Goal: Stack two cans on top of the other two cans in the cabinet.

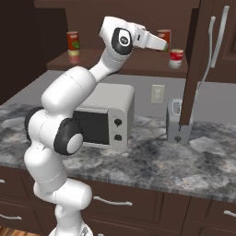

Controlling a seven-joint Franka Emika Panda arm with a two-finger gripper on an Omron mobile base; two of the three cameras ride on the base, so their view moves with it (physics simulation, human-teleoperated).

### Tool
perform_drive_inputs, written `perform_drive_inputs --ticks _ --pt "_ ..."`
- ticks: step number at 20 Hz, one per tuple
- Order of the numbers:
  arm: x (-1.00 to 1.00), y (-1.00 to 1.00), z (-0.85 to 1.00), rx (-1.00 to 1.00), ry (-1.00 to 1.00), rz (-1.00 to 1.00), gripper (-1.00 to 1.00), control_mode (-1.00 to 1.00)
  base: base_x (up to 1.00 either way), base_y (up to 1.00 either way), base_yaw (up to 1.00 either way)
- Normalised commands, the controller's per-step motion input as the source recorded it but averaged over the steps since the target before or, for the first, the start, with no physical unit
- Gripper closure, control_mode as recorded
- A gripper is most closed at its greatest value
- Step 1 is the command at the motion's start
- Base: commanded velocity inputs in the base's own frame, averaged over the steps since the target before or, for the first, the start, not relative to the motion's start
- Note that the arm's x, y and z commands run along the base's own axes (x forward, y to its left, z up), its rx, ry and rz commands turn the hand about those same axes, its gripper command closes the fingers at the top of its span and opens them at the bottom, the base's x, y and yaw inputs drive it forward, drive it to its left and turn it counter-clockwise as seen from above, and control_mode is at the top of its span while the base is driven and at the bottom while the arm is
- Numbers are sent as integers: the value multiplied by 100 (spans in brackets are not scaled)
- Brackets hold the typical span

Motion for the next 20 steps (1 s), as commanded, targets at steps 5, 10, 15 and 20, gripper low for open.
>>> perform_drive_inputs --ticks 5,10,15,20 --pt "21 -17 0 0 0 0 100 -100 0 0 0" --pt "24 -15 0 0 0 0 100 -100 0 0 0" --pt "19 -8 0 6 0 0 100 -100 0 0 0" --pt "23 -9 0 7 0 0 100 -100 0 0 0"
